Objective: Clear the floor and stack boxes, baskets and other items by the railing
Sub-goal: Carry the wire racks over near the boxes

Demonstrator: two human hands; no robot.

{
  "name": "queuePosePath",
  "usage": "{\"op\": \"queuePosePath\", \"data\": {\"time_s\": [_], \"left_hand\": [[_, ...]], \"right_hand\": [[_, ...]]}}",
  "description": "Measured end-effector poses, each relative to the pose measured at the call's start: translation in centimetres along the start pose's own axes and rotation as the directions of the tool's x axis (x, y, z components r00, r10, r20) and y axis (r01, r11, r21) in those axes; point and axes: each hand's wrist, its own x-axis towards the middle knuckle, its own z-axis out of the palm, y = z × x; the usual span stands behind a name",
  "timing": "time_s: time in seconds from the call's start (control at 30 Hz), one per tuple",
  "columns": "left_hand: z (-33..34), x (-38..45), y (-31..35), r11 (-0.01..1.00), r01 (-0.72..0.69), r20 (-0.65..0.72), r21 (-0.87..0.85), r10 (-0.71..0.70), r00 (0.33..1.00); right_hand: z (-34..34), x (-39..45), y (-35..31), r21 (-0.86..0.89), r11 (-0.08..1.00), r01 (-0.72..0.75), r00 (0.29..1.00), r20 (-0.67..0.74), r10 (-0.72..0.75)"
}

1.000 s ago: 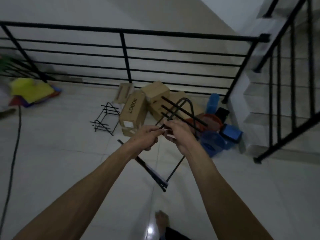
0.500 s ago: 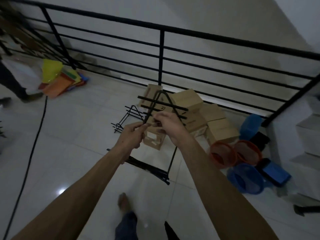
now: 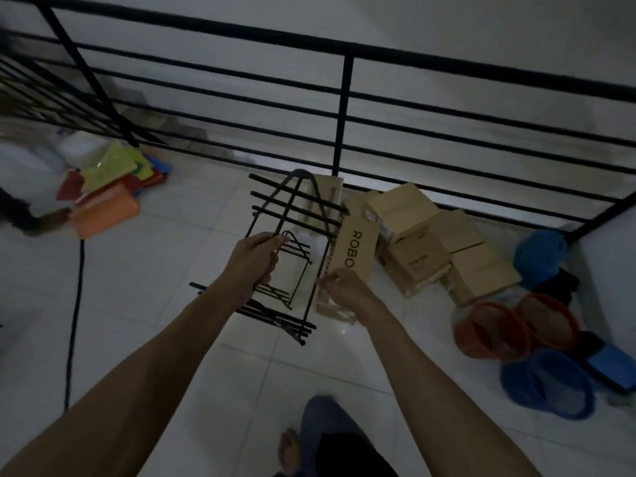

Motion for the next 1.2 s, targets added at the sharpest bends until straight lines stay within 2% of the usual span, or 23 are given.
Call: {"op": "queuePosePath", "data": {"time_s": [0.1,0.2,0.27,0.33,0.4,0.5,0.63,0.7,0.77,0.87,1.0,1.13,1.2], "left_hand": [[-2.5,5.8,2.2,1.000,-0.011,0.000,0.019,0.011,1.000],[-4.6,12.1,3.9,1.000,0.014,-0.005,0.020,-0.013,1.000],[-5.4,16.5,5.1,1.000,0.025,0.016,0.010,-0.025,1.000],[-5.9,20.7,6.2,0.998,0.065,0.039,0.009,-0.066,0.997],[-6.2,24.3,7.3,0.990,0.142,0.071,0.017,-0.143,0.987],[-6.8,30.0,9.4,0.968,0.241,0.148,0.070,-0.249,0.957],[-8.0,36.8,11.5,0.907,0.378,0.223,0.186,-0.414,0.883],[-8.5,40.2,11.8,0.887,0.436,0.240,0.151,-0.461,0.854],[-8.9,44.1,11.8,0.876,0.473,0.254,0.096,-0.480,0.839],[-9.9,50.3,11.1,0.864,0.479,0.258,0.155,-0.503,0.825],[-10.9,60.0,8.6,0.873,0.445,0.234,0.199,-0.484,0.843],[-11.5,71.0,3.7,0.865,0.446,0.178,0.232,-0.488,0.854],[-11.4,76.6,0.7,0.839,0.469,0.170,0.277,-0.523,0.835]], "right_hand": [[1.6,4.8,-2.1,0.005,0.992,-0.125,0.987,0.103,0.123],[3.0,10.0,-4.4,0.149,0.947,-0.283,0.947,0.201,0.251],[3.7,13.8,-6.0,0.332,0.870,-0.366,0.920,0.267,0.286],[3.8,17.4,-7.9,0.509,0.739,-0.441,0.892,0.338,0.299],[3.7,20.4,-9.8,0.638,0.622,-0.454,0.890,0.366,0.274],[3.4,24.9,-13.0,0.681,0.620,-0.389,0.921,0.273,0.278],[3.2,30.2,-16.1,0.632,0.712,-0.307,0.945,0.114,0.307],[2.8,32.7,-17.5,0.636,0.717,-0.285,0.946,0.066,0.317],[2.6,35.0,-18.9,0.627,0.720,-0.298,0.943,0.077,0.323],[2.4,39.2,-19.7,0.626,0.720,-0.298,0.945,0.090,0.313],[3.6,46.6,-19.2,0.596,0.732,-0.331,0.911,-0.001,0.413],[6.9,54.6,-17.3,0.632,0.657,-0.411,0.863,0.037,0.504],[9.3,59.2,-15.9,0.573,0.703,-0.421,0.850,-0.020,0.526]]}}
